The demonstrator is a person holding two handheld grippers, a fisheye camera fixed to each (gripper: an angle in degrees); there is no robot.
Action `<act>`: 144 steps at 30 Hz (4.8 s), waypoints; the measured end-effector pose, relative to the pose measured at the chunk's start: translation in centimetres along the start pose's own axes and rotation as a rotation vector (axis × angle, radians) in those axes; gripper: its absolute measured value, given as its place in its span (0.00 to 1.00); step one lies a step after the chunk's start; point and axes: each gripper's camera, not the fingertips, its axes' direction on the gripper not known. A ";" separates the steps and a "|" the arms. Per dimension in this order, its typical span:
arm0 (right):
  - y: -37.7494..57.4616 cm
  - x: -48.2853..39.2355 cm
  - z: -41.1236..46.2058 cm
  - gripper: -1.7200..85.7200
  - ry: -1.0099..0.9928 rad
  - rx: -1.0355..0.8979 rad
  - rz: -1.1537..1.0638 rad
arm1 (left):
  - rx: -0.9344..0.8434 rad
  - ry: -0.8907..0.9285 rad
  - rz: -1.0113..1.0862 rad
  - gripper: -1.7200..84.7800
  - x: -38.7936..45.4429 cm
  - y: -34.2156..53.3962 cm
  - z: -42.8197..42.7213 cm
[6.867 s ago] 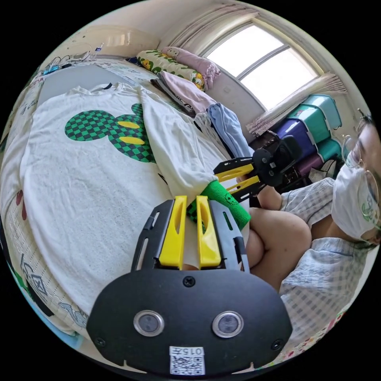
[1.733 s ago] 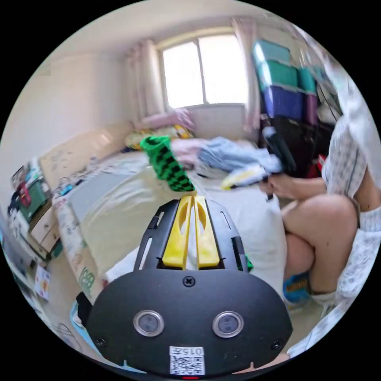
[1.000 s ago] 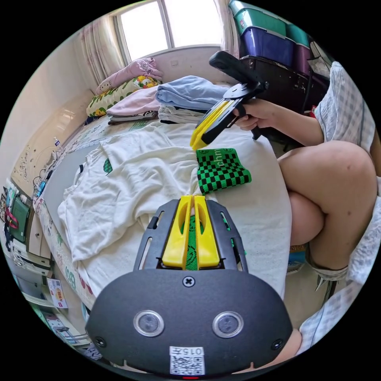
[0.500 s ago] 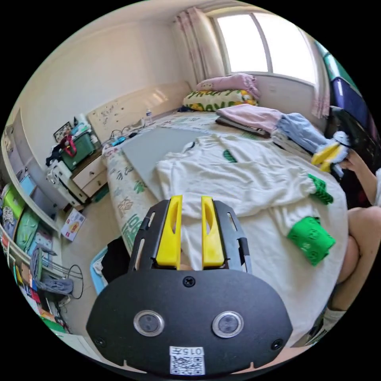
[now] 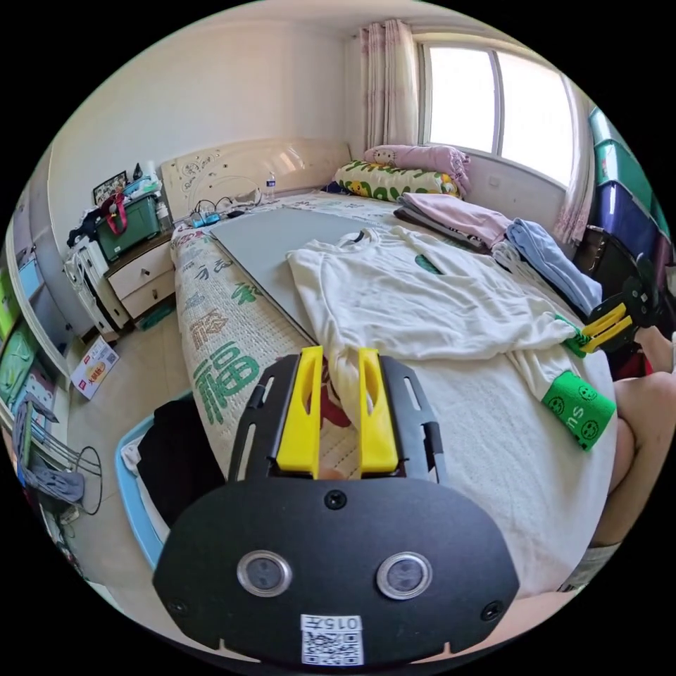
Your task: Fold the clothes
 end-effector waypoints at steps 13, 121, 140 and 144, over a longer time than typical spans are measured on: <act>-1.2 0.0 -0.3 0.06 0.001 -0.093 -0.022 | 0.020 -0.043 -0.067 0.03 -3.9 0.3 -0.4; 13.2 -6.5 22.7 0.03 -0.360 0.786 0.387 | 0.322 0.317 -0.130 0.02 3.8 -0.2 -18.7; 25.3 -22.3 28.8 0.11 -0.482 0.653 0.545 | 0.191 0.282 -0.559 0.10 17.9 18.1 -23.2; 24.0 -23.9 28.7 0.15 -0.273 0.538 0.604 | 0.175 0.155 -0.654 0.12 19.1 18.3 -22.8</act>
